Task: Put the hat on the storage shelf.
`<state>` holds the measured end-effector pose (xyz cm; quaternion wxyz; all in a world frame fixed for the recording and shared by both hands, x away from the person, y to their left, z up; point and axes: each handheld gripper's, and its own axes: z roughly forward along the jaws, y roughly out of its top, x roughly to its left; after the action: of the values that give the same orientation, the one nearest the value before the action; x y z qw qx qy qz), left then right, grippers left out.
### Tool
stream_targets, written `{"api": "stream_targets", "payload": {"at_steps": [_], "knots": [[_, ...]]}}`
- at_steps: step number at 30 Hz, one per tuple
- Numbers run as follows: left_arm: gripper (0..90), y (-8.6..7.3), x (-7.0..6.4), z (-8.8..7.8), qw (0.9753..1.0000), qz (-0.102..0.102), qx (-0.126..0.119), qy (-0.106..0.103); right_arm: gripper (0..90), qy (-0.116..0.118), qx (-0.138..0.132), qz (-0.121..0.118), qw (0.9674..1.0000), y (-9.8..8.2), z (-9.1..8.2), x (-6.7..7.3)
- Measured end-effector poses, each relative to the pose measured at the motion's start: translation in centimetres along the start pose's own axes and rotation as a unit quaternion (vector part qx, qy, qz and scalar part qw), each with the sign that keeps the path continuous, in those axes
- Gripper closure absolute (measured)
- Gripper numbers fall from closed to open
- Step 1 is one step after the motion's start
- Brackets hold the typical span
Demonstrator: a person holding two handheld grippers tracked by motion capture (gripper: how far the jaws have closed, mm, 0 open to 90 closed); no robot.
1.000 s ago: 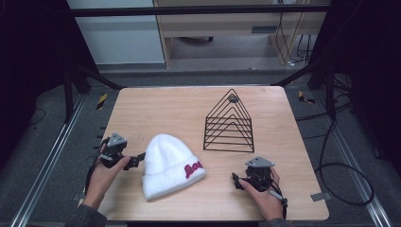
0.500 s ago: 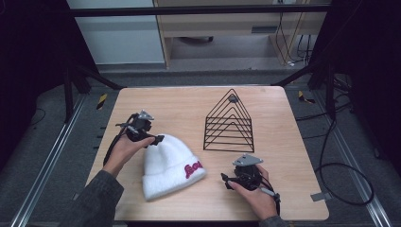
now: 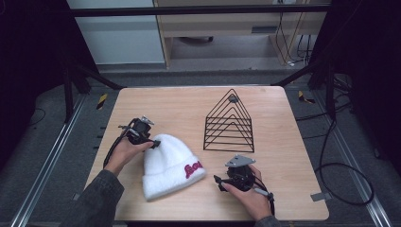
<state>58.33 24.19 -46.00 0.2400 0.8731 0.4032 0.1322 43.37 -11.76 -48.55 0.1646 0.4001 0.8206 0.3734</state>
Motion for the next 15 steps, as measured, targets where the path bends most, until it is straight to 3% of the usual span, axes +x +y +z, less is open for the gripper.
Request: {"api": "stream_targets", "payload": {"at_steps": [4, 11, 15], "knots": [[48.0, -0.22, 0.06, 0.36, 0.9998, -0.016, -0.007, -0.01, 25.3, 0.003, -0.003, 0.002, 1.0, 0.05, -0.21, 0.05], [55.4, -0.25, -0.31, 0.63, 0.9997, -0.016, 0.005, -0.017, 25.0, 0.003, -0.003, 0.006, 1.0, 0.35, -0.38, -0.15], [64.8, -0.43, -0.59, 0.95, 0.9995, -0.014, 0.007, -0.028, 25.0, 0.002, -0.005, 0.007, 1.0, 0.52, -0.5, -0.19]]}}
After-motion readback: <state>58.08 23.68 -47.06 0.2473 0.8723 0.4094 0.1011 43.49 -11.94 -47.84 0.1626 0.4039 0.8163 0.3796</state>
